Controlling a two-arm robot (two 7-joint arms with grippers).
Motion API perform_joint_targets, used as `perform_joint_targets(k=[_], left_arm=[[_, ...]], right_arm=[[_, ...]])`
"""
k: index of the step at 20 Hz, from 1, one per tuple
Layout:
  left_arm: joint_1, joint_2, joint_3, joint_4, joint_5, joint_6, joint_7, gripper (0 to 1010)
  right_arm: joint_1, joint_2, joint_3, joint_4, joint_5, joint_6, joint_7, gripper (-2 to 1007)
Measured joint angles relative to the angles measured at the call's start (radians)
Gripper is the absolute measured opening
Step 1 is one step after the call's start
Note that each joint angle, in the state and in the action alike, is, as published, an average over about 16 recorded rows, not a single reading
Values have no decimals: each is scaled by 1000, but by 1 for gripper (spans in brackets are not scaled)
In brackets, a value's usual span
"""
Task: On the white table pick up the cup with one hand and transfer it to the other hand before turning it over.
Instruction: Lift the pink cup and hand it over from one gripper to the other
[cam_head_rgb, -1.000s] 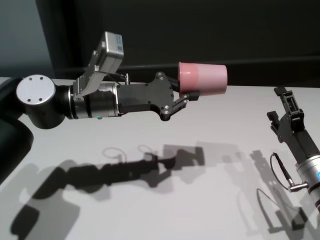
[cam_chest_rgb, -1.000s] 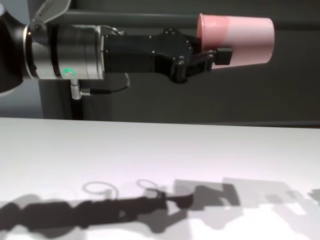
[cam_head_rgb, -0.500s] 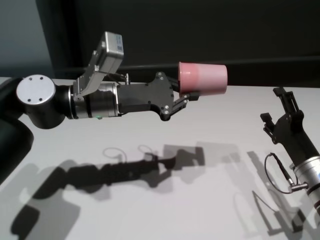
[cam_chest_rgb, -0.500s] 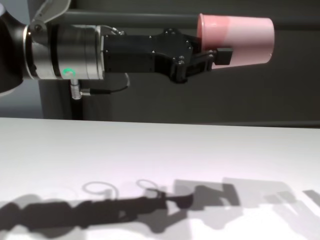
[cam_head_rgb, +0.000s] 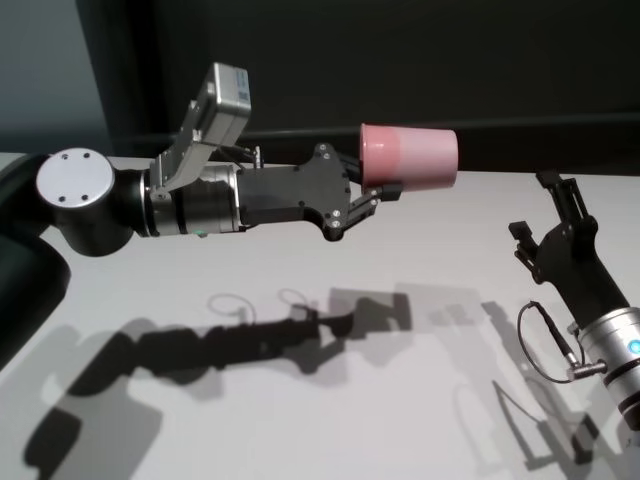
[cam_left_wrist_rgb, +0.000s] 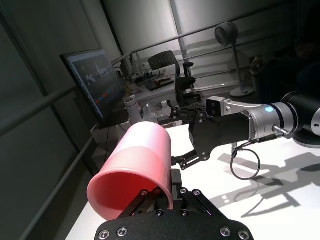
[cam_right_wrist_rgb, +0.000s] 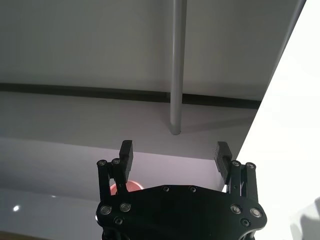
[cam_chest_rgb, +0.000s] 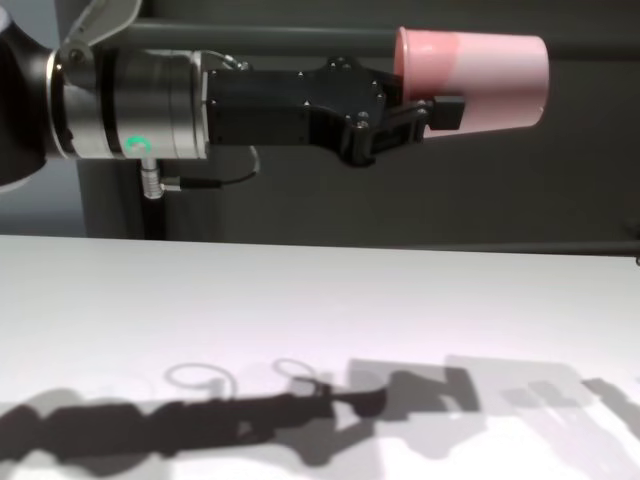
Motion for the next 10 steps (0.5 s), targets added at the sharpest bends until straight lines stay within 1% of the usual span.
perform_joint_targets(k=[5, 10], left_arm=[[0, 0, 0, 0, 0, 0, 0, 49], [0, 0, 0, 0, 0, 0, 0, 49]], right_arm=[[9, 12, -18, -2, 22, 14, -8, 1003], [21, 28, -39, -7, 42, 32, -15, 1003]])
